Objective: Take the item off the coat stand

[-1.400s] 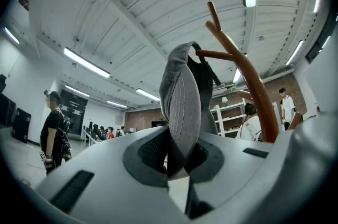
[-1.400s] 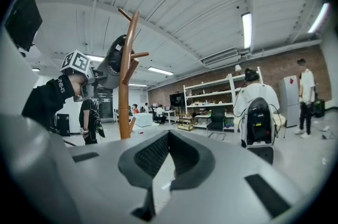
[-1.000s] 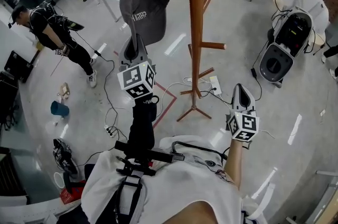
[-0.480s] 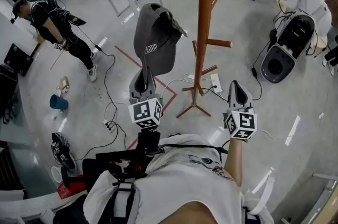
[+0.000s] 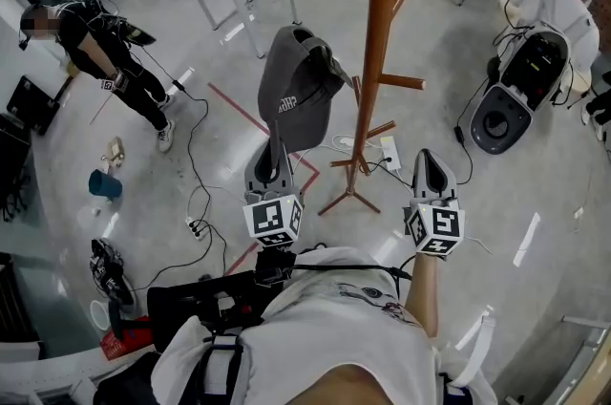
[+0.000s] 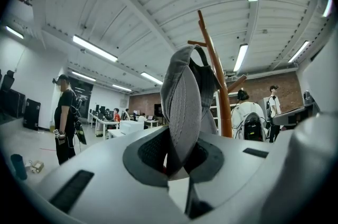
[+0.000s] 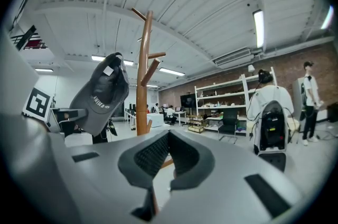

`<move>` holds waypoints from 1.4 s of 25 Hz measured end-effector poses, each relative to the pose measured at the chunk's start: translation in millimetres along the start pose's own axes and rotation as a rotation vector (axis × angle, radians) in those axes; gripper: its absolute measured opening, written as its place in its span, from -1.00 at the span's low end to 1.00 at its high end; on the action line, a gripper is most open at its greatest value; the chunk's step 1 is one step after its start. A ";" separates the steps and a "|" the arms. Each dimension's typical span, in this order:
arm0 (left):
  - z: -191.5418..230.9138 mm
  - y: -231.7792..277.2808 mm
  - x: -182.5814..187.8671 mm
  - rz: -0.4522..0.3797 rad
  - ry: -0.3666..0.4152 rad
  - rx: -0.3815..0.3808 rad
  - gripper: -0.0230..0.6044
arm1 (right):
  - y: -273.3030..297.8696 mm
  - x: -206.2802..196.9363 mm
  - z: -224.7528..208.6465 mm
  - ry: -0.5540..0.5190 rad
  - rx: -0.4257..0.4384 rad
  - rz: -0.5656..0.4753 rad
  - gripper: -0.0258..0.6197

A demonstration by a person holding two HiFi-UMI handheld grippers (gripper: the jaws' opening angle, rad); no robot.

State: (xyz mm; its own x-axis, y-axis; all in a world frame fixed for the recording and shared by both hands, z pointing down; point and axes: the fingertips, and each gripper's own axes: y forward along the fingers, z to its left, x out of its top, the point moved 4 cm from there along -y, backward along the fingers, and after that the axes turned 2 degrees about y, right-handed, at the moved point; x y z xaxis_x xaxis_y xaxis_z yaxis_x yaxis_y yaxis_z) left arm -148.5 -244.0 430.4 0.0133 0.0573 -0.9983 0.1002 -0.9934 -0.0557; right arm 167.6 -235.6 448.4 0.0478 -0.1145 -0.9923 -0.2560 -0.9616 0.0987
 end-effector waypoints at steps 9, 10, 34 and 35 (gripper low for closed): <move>-5.9 6.9 6.3 -0.013 0.013 -0.019 -0.83 | -3.0 3.0 -1.8 -0.026 -0.010 -0.007 -0.91; -7.5 7.9 6.1 -0.015 0.013 -0.019 -0.83 | -3.0 2.8 -3.5 -0.026 -0.010 -0.010 -0.91; -11.8 8.7 5.1 -0.012 0.006 -0.023 -0.83 | -10.4 3.5 -5.3 -0.032 -0.031 -0.024 -0.91; -12.1 8.6 5.0 -0.013 0.005 -0.022 -0.83 | -10.6 3.1 -5.5 -0.031 -0.030 -0.024 -0.91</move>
State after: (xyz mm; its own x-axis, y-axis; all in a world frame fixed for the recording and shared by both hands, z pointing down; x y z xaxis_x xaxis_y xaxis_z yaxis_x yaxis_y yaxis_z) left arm -135.6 -251.1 425.2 0.0171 0.0707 -0.9974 0.1227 -0.9901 -0.0681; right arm 175.8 -227.1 444.6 0.0237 -0.0837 -0.9962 -0.2261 -0.9711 0.0762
